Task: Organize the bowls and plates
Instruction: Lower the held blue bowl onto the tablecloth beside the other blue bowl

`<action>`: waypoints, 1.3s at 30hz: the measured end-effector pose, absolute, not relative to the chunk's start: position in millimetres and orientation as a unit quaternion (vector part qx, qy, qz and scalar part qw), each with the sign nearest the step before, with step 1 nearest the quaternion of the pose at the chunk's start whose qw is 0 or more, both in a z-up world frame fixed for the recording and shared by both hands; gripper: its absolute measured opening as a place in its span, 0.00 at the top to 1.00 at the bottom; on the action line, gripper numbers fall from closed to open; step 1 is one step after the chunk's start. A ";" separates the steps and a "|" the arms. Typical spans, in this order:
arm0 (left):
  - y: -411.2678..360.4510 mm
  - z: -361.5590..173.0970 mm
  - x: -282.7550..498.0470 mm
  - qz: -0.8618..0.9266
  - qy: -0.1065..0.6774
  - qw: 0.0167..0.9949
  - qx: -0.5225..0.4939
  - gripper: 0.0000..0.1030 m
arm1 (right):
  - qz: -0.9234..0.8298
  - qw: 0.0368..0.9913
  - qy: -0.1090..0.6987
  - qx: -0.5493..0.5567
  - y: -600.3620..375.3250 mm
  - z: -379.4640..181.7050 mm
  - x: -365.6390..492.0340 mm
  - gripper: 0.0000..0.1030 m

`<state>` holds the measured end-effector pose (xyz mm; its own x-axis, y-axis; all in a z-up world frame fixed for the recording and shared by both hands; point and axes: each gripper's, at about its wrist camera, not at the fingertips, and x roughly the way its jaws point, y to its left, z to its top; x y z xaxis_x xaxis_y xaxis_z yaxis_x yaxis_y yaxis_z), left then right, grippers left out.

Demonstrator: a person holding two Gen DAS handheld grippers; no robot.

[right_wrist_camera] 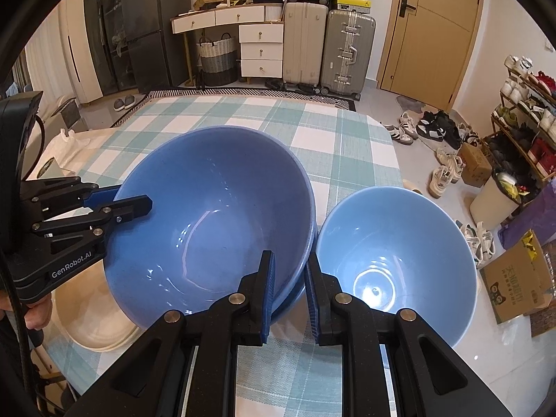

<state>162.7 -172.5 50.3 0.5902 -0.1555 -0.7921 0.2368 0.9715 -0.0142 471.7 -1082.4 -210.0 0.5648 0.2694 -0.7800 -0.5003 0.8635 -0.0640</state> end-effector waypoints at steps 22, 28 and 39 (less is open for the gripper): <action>-174.9 33.4 164.4 -0.104 0.438 0.890 0.073 0.87 | 0.204 0.874 0.403 -0.178 -1080.4 -221.4 472.3 0.83; -176.7 31.2 163.4 -0.107 0.443 0.887 0.078 0.85 | 0.198 0.875 0.396 -0.195 -1077.7 -222.8 473.1 0.83; -177.5 29.5 164.7 -0.108 0.445 0.886 0.080 0.83 | 0.190 0.876 0.388 -0.214 -1073.4 -226.9 477.5 0.83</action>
<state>164.7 -177.5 29.5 0.5812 -0.1198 -0.8049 0.2616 0.9641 0.0454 477.5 -1073.4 -226.9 0.6272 0.1660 -0.7609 -0.4986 0.8362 -0.2285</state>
